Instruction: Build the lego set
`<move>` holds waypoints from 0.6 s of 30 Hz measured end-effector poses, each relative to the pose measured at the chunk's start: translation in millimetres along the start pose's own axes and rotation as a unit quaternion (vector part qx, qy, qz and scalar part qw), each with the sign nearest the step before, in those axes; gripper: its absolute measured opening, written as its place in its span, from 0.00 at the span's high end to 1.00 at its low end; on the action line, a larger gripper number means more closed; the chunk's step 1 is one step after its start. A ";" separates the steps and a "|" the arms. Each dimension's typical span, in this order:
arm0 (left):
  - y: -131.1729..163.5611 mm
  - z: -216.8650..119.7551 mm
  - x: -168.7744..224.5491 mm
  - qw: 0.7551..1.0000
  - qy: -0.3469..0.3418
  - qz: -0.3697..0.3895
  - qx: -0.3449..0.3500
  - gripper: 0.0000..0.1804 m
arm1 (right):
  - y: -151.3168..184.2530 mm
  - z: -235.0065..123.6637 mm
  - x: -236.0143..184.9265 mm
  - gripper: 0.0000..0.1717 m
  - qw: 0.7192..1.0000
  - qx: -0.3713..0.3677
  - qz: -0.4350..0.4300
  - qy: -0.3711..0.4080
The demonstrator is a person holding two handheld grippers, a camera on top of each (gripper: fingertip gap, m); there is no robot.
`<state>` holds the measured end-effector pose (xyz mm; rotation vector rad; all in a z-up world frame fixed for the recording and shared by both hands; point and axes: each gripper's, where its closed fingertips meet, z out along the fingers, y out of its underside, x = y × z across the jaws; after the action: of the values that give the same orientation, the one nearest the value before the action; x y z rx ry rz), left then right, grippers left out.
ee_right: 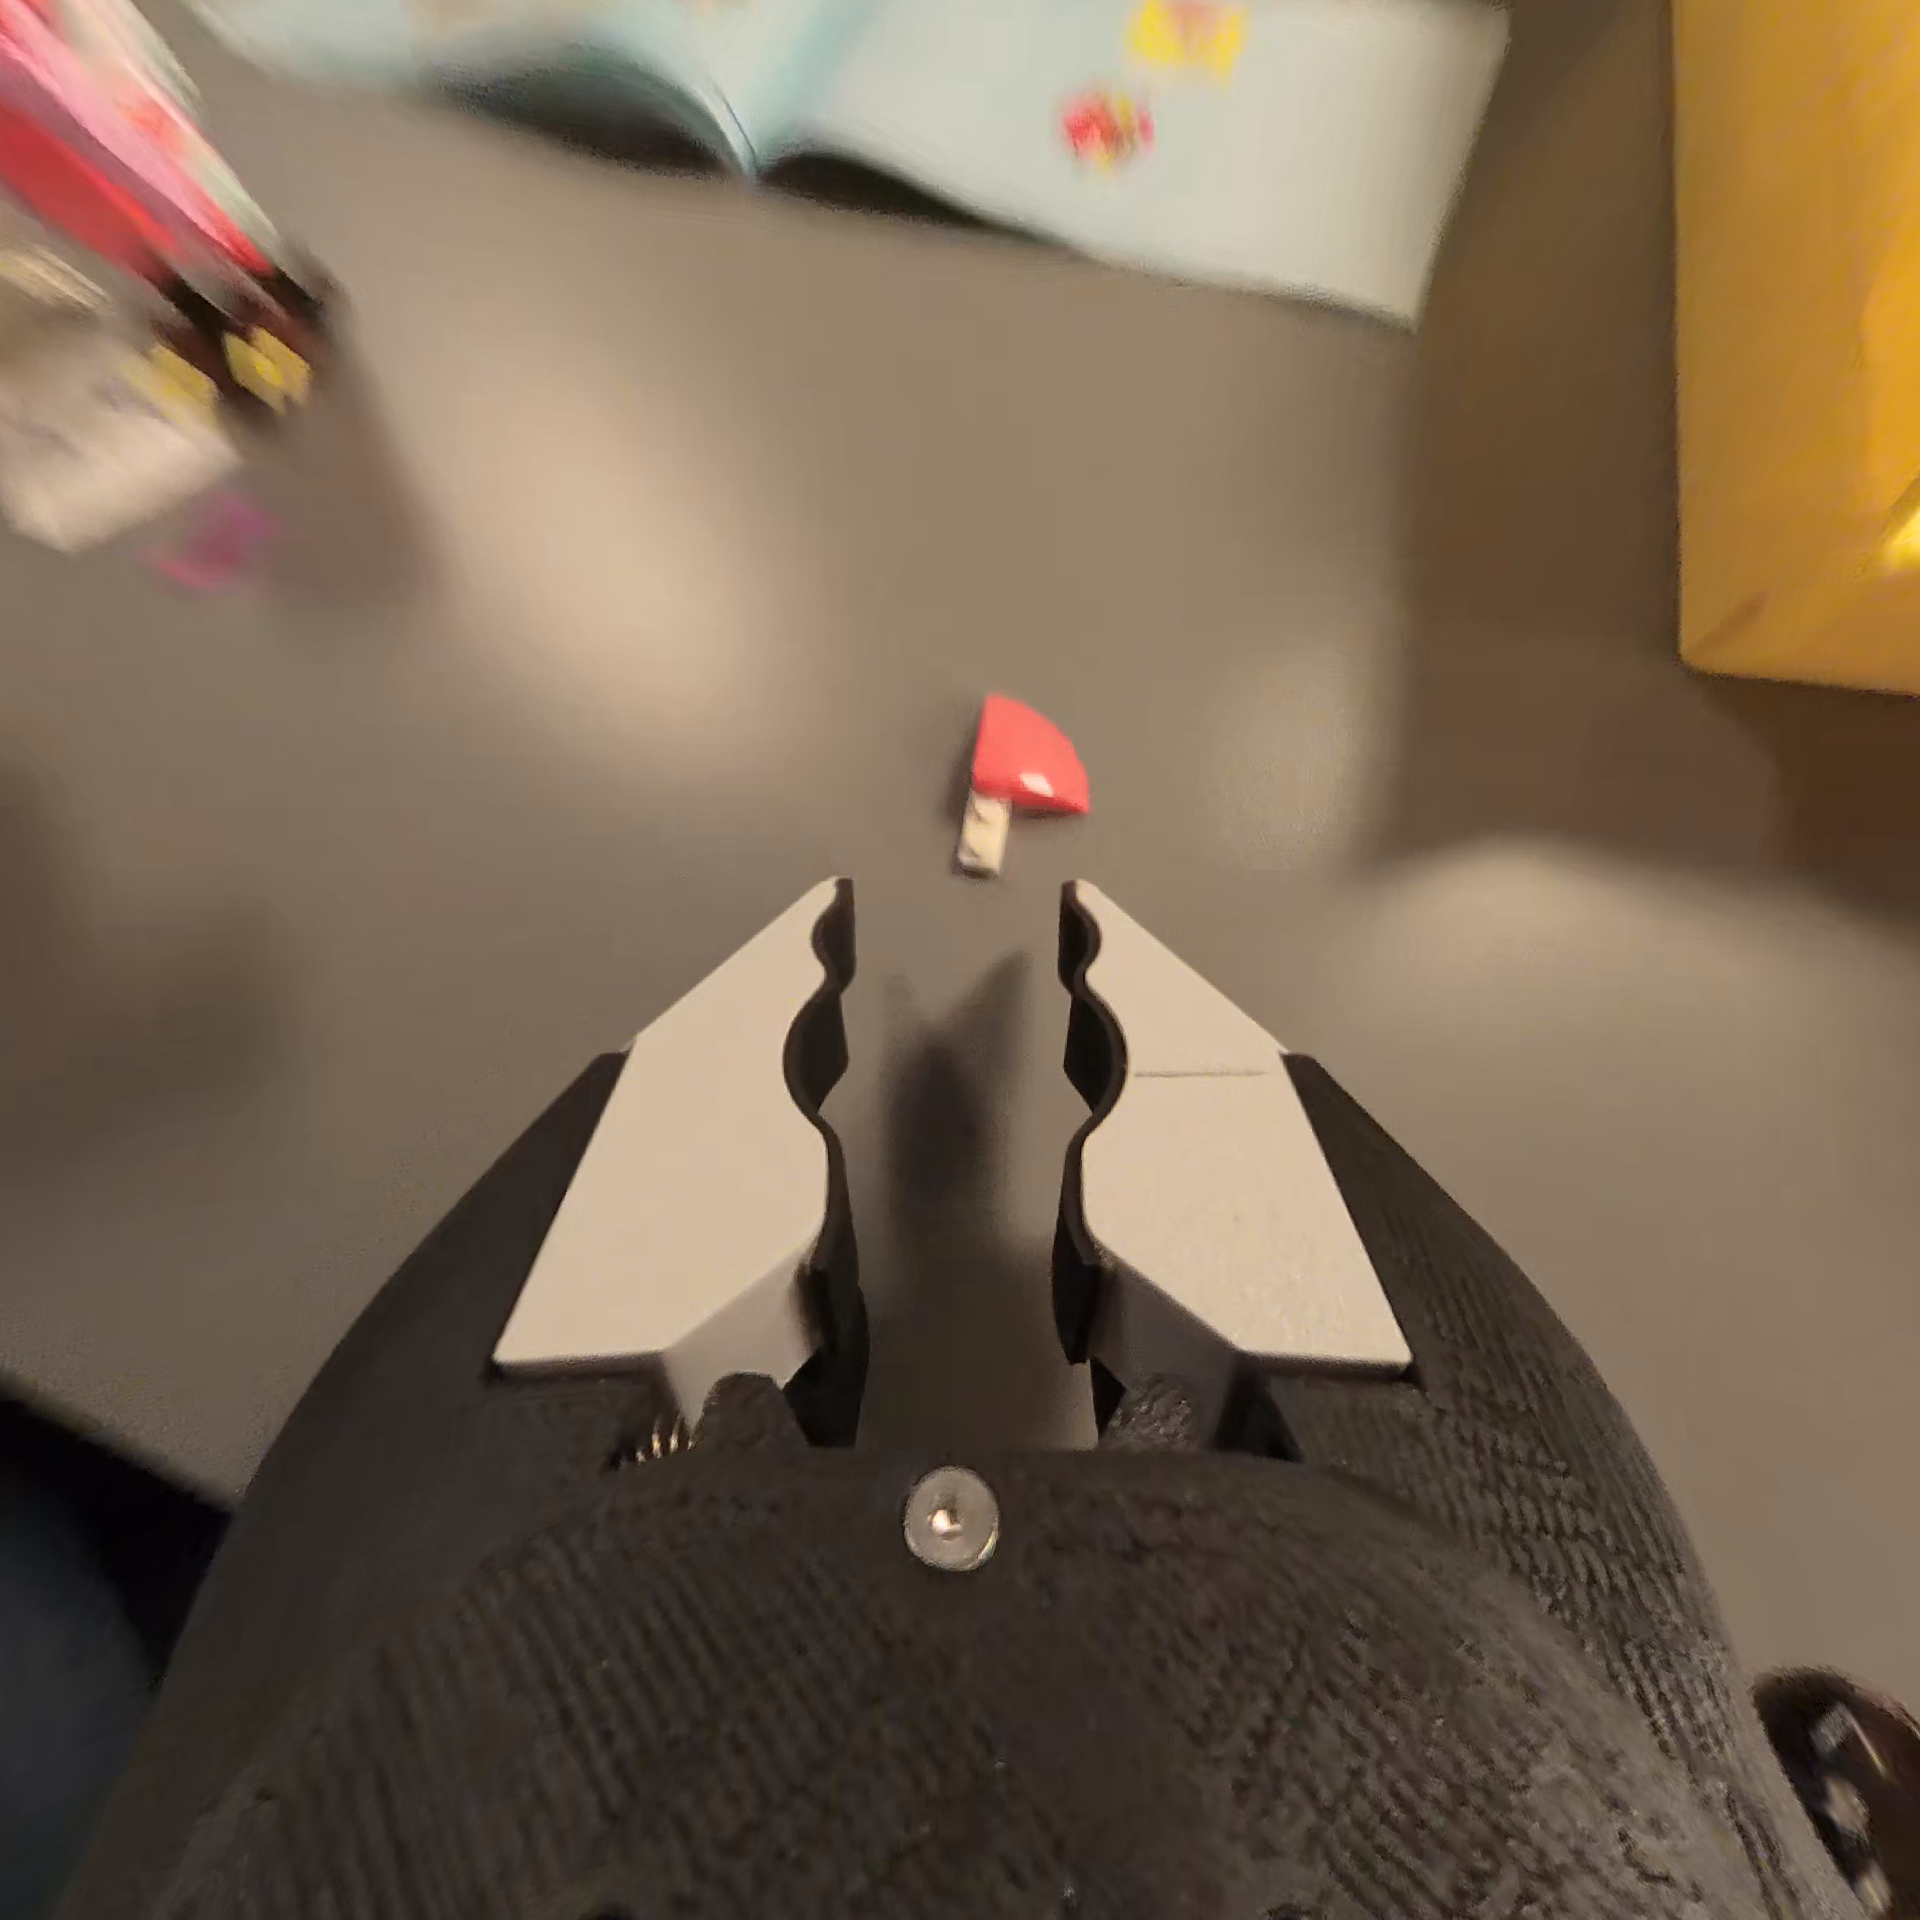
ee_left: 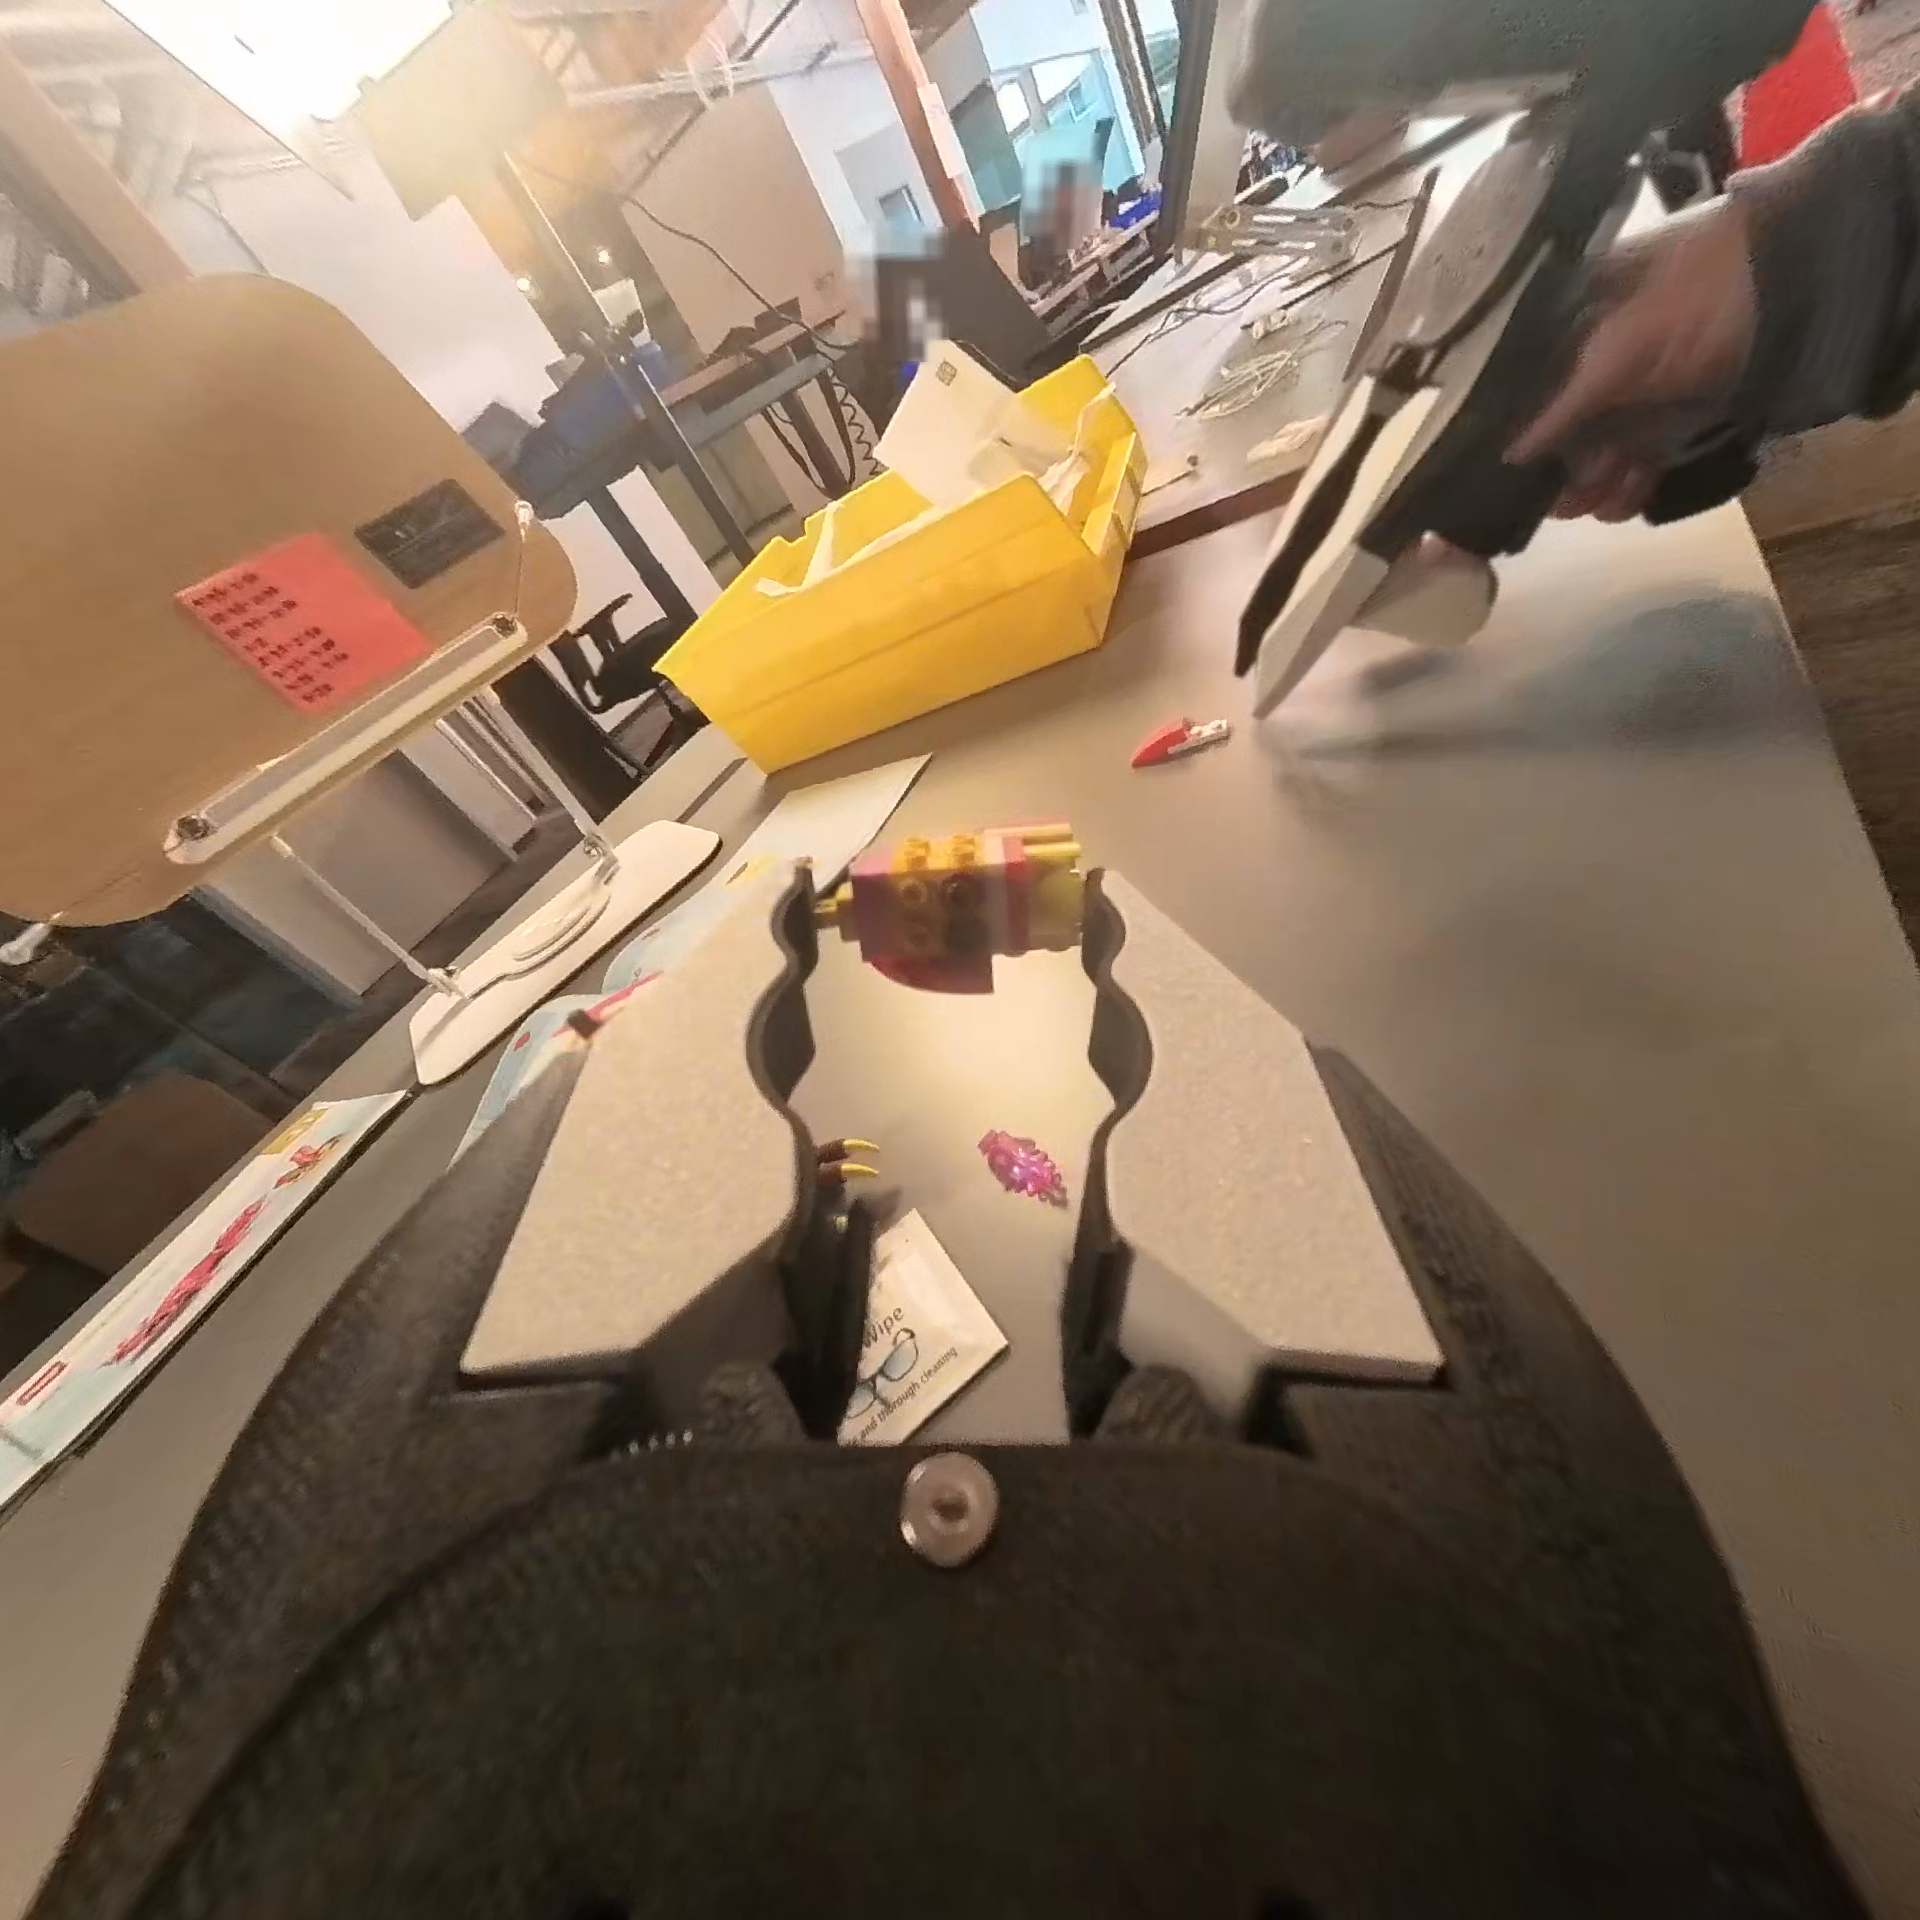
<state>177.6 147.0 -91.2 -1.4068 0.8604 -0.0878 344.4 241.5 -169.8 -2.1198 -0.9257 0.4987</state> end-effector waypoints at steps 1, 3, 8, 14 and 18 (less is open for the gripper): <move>1.8 0.8 -0.3 1.000 -0.001 -0.001 -0.004 0.72 | 4.4 3.5 2.2 0.79 1.000 -0.013 -0.006 0.020; 3.9 1.4 -2.3 1.000 -0.006 -0.006 -0.008 0.72 | 4.8 8.7 3.2 0.81 0.999 -0.015 -0.009 0.046; 7.8 4.0 -7.6 0.999 -0.015 -0.036 -0.006 0.72 | 0.1 20.0 1.7 0.86 0.998 -0.004 0.011 0.060; 10.3 7.8 -5.8 0.999 -0.009 -0.043 -0.009 0.72 | -4.1 25.3 3.2 0.91 0.996 -0.004 0.020 0.085; 9.5 7.1 -4.8 0.999 -0.010 -0.034 -0.008 0.72 | -7.7 29.8 1.0 0.96 0.996 -0.002 0.000 0.092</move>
<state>174.2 157.4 -97.9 -1.4506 0.7980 -0.1175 323.8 260.2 -182.9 -2.1273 -0.8230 0.2958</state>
